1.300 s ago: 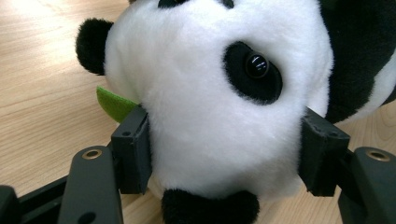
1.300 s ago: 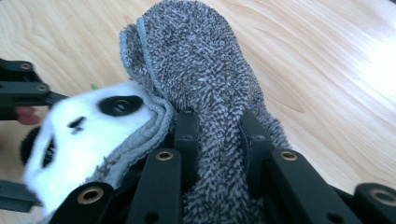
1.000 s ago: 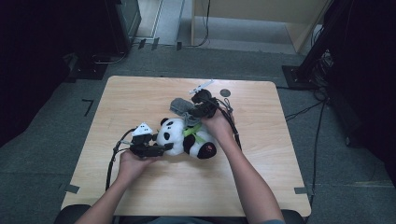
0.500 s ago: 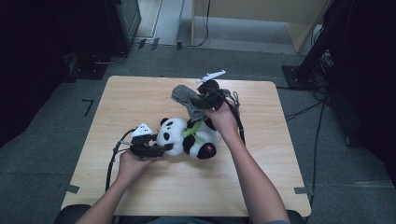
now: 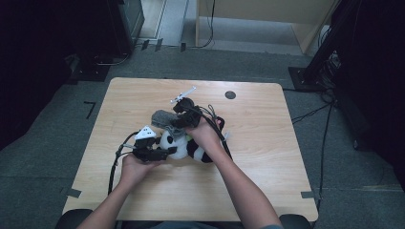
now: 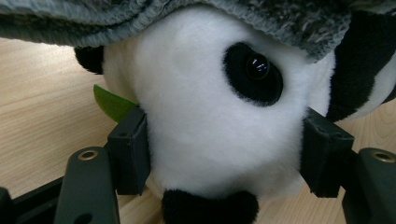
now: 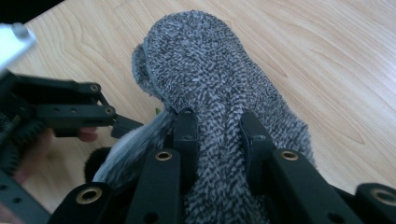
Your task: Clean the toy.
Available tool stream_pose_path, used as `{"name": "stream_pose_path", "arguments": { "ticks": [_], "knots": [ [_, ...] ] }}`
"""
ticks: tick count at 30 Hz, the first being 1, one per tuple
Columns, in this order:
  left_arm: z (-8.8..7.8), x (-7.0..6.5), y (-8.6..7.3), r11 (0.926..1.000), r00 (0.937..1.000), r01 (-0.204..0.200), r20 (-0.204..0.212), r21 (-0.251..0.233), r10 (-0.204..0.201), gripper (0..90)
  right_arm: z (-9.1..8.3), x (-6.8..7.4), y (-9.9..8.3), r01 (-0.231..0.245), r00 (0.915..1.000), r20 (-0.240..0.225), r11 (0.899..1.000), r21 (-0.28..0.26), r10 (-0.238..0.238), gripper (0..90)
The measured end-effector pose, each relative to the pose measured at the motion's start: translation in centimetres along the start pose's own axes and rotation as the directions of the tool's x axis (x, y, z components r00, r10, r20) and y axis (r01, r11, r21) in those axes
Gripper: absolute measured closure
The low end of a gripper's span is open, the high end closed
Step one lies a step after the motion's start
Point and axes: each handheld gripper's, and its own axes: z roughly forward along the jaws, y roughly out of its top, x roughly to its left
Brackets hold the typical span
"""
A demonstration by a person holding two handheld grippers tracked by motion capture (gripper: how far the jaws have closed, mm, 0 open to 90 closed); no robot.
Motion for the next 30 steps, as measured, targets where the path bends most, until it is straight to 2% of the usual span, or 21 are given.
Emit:
{"name": "stream_pose_path", "arguments": {
  "ticks": [2,6,9,12,14,20,24,27,30],
  "knots": [
    [0.0,0.0,0.0,1.0000,1.0000,-0.001,0.000,0.001,0.001,30.9,0.0,-0.2,-0.4,-0.002,1.0000,-0.007,1.000,-0.017,0.002,73.0],
    [0.1,-0.1,0.1,1.0000,1.0000,-0.008,-0.001,0.004,0.008,31.0,-0.3,-1.2,-0.9,-0.034,0.9989,-0.034,0.999,-0.014,0.033,72.6],
    [0.1,-0.2,0.1,0.9999,1.0000,-0.009,0.001,0.004,0.009,31.0,-0.3,-1.4,-1.1,-0.052,0.9978,-0.041,0.999,-0.014,0.052,71.4],
    [0.1,-0.1,0.1,0.9999,1.0000,-0.008,0.001,0.007,0.008,31.0,-0.5,-1.3,-1.0,-0.036,0.9990,-0.025,0.999,-0.010,0.036,71.4],
    [0.1,-0.1,0.1,0.9999,1.0000,-0.006,0.002,0.008,0.006,31.0,-0.7,-1.4,-1.1,-0.021,0.9998,0.003,1.000,-0.005,0.021,71.9],
    [0.1,-0.1,0.2,1.0000,1.0000,-0.003,0.003,0.006,0.003,31.0,-2.0,-3.6,-2.0,-0.048,0.9972,0.058,0.999,0.016,0.047,72.3],
    [0.1,-0.1,0.2,1.0000,1.0000,-0.005,0.005,0.002,0.005,31.0,-3.1,-4.7,-2.4,-0.067,0.9948,0.077,0.998,-0.003,0.067,72.8],
    [0.1,-0.1,0.1,1.0000,1.0000,-0.006,0.006,0.003,0.006,30.9,-4.1,-5.3,-2.4,-0.063,0.9924,0.104,0.998,-0.026,0.066,73.3],
    [0.1,-0.1,0.0,0.9999,0.9999,-0.010,0.005,-0.002,0.010,30.6,-5.5,-5.7,-2.3,-0.070,0.9848,0.156,0.997,-0.040,0.076,73.6]
  ]
}}
